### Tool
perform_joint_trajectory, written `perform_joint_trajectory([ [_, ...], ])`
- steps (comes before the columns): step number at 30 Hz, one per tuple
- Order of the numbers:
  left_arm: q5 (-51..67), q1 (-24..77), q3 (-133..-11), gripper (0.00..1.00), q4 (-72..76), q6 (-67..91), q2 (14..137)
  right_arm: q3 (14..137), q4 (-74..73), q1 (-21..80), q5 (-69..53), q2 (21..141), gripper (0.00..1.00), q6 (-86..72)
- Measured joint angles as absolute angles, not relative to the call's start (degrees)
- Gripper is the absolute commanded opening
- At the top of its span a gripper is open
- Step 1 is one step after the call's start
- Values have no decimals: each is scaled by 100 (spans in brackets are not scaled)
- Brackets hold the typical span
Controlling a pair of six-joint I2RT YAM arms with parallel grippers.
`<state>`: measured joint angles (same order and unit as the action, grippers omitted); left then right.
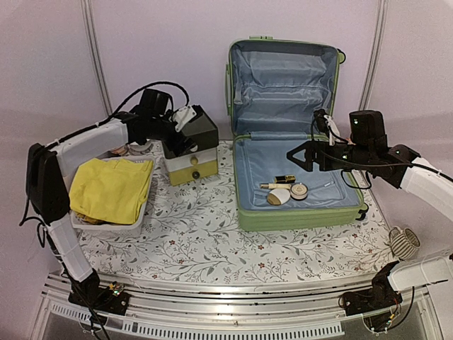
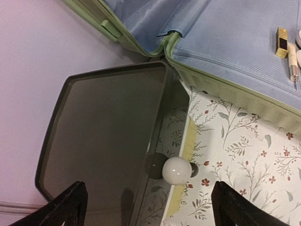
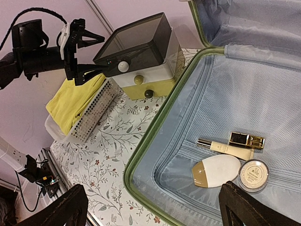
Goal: Open, take out, and arrange the luggage
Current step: Adjust the storage box at the center of the board.
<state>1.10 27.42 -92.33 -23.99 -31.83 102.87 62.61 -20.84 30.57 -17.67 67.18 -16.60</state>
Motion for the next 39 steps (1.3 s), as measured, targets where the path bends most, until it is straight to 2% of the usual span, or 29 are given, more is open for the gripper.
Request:
perform_joint_trajectory([
  [8,-412,2738,-9494,84,-2534,-3780,10643,6261,-2152,3057,-1767,6716,99,-1660],
  [11,-574,2738,-9631,74,-2689,-3951,10906,6261,-2152,3057,-1765,6711,99,-1660],
  [15,-727,2742,-9786,57,-2845,-4106,11032,6261,-2156,3057,-1765,6711,99,-1662],
  [21,-1037,2746,-10112,48,-2939,-4195,11179,6261,-2165,3057,-1765,6711,99,-1662],
  [25,-1168,2773,-10154,36,-2954,-4298,11253,6261,-2171,3057,-1763,6711,99,-1662],
  [33,-1269,2812,-10156,24,-2899,-4525,11268,6261,-2189,3057,-1758,6711,99,-1662],
  [39,-1398,2829,-10276,19,-2893,-4609,11340,6261,-2189,3057,-1754,6711,99,-1662],
])
